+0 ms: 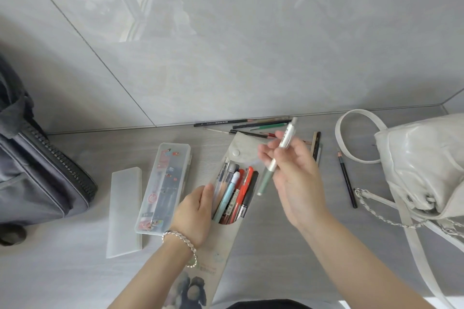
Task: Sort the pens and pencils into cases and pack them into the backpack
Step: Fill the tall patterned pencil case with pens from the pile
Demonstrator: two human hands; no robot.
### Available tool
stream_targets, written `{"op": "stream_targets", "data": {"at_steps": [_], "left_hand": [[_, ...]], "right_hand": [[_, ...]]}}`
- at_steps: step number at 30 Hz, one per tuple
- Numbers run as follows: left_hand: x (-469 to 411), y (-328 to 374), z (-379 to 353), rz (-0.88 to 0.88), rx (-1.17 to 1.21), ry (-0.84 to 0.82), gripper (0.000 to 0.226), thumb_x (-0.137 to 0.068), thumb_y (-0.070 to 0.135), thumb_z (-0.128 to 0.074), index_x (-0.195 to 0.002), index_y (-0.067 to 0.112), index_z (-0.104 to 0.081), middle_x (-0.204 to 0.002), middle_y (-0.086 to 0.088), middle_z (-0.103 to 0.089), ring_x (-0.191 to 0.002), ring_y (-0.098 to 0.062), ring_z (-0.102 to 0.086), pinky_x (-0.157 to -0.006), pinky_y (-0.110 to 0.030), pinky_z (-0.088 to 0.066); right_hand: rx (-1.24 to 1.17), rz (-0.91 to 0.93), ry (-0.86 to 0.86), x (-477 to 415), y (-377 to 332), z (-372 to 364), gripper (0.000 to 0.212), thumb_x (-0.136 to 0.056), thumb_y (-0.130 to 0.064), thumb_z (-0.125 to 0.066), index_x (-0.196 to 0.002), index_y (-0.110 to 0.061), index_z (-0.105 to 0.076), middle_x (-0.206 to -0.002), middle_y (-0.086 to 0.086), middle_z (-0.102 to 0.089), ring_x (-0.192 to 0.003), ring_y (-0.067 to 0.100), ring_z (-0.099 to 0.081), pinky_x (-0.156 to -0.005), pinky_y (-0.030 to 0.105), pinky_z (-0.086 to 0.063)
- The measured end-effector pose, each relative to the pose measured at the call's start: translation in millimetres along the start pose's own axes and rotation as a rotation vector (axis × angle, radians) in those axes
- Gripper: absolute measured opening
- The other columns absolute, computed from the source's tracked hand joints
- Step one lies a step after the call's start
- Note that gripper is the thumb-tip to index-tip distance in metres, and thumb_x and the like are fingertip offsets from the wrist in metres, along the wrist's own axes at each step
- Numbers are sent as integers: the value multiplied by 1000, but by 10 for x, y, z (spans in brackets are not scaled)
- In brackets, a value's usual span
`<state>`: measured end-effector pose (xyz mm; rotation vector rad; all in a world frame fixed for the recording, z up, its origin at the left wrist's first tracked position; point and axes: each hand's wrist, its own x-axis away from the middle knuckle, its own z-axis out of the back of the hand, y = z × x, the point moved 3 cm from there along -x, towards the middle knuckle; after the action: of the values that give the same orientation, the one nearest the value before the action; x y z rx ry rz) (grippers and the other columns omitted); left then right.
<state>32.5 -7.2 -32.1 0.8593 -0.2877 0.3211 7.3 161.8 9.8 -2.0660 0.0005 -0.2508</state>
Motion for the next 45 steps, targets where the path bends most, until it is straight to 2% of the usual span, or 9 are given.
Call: {"op": "stream_targets", "data": {"at_steps": [5,11,18,23,26,29,31,39,45], "left_hand": [[20,16,-56,-9,10,-37,44,-98,33,-32,-58,14,-32,-54,3,-33,-53,-15,-32,-54,-28,-28],[-24,50,-68,-3,45,-30,45,-98,30,-33,-56,16,-32,-52,4,-32,-51,-14,-31,-52,-28,-26],[-129,100,-67,-5,92,-41,45,-98,29,-33,-55,16,-31,-50,5,-29,-48,-12,-27,-51,-26,-25],[-259,35,-126,35,72,-60,46,-97,32,-34,-54,16,-33,-51,4,-33,-50,-14,-31,-53,-27,-28],[-363,-44,-138,100,40,-59,45,-97,34,-33,-56,15,-33,-53,3,-34,-51,-14,-32,-53,-27,-28],[-475,-85,-108,163,18,-25,45,-98,33,-32,-57,14,-29,-54,2,-31,-52,-14,-30,-51,-26,-25],[-562,-100,-65,192,25,5,44,-98,32,-31,-58,13,-27,-55,1,-30,-52,-14,-29,-50,-26,-24],[-829,-148,155,224,49,135,46,-98,32,-30,-60,6,-37,-59,-5,-41,-54,-17,-36,-52,-29,-27],[-849,-236,242,232,118,166,45,-98,30,-31,-72,0,-53,-65,-8,-48,-62,-20,-41,-56,-28,-31]], "right_hand": [[316,20,-68,52,161,-62,68,-81,1,-65,-116,-48,-33,-88,3,-61,-85,9,-66,-80,19,-52],[984,174,-266,75,260,-36,61,-73,-25,-76,-126,-27,-45,-115,-13,-56,-99,1,-52,-87,-1,-33],[1392,416,-381,23,386,89,66,-81,-51,-49,-131,-8,-44,-131,8,-55,-126,15,-34,-112,27,-21],[1458,282,-532,-91,429,94,75,-85,-62,-35,-143,-16,-27,-150,1,-32,-141,14,-21,-110,14,3],[1279,206,-533,-283,359,109,49,-92,-44,-46,-134,-19,-46,-141,-1,-42,-130,1,-28,-98,-5,-1],[1090,316,-361,-673,314,224,29,-87,-28,-53,-104,-10,-68,-111,-2,-61,-104,5,-54,-95,18,-42],[1186,318,-253,-1054,381,369,17,-85,-7,-56,-96,-4,-69,-99,8,-65,-89,20,-62,-83,36,-51],[1999,180,-411,-1987,509,567,29,-83,8,-43,-107,-3,-56,-110,16,-58,-103,33,-55,-74,36,-45],[2266,184,-573,-1970,522,514,30,-82,9,-47,-109,-2,-51,-112,12,-50,-91,32,-62,-60,34,-39]]}}
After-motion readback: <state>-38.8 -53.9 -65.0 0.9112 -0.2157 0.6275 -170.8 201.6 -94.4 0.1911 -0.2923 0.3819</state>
